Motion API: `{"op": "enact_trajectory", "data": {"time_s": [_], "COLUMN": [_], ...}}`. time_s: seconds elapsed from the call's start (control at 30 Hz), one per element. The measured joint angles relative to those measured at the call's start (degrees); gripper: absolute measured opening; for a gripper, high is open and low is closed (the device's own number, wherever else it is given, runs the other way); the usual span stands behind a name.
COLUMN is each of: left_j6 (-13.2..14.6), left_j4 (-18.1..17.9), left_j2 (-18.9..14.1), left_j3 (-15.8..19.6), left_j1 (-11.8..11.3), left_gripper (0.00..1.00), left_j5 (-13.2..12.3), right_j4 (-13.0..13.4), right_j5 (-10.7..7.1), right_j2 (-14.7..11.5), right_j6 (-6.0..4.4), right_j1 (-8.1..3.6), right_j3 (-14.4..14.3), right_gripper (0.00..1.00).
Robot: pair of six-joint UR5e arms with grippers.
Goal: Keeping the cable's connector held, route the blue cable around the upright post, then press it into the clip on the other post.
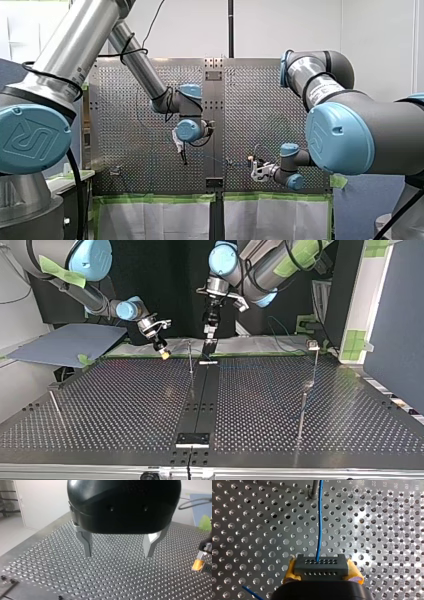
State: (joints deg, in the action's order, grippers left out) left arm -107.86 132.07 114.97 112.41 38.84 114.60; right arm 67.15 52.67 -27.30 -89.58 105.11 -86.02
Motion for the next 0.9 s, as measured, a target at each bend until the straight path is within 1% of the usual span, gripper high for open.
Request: {"op": "enact_trajectory", "data": {"time_s": [0.2,0.37,0.5,0.73,0.9], "left_j6": [0.1,0.9,0.9,0.3,-0.1], "left_j4": [-0.2,-1.4,-1.9,-1.6,-1.2], "left_j2": [-3.3,-6.1,-8.4,-13.0,-15.7], "left_j3": [3.3,6.1,8.4,13.0,15.8], "left_j1": [0.0,0.1,0.1,0.0,-0.1], "left_gripper": [1.00,1.00,1.00,1.00,1.00], "left_j5": [0.2,0.4,0.5,0.4,0.4], "right_j4": [0.0,0.0,0.0,0.0,0.0], "right_j5": [-0.01,-0.02,-0.01,0.13,0.43], "right_j2": [0.0,0.0,0.0,0.0,0.0], "right_j6": [0.00,0.00,-0.04,-0.20,-0.13], "right_j1": [0.07,0.11,0.12,0.09,0.51], "right_j3": [0.0,0.0,0.0,0.1,0.1], "right_gripper": [0.00,0.00,0.00,0.00,0.00]}}
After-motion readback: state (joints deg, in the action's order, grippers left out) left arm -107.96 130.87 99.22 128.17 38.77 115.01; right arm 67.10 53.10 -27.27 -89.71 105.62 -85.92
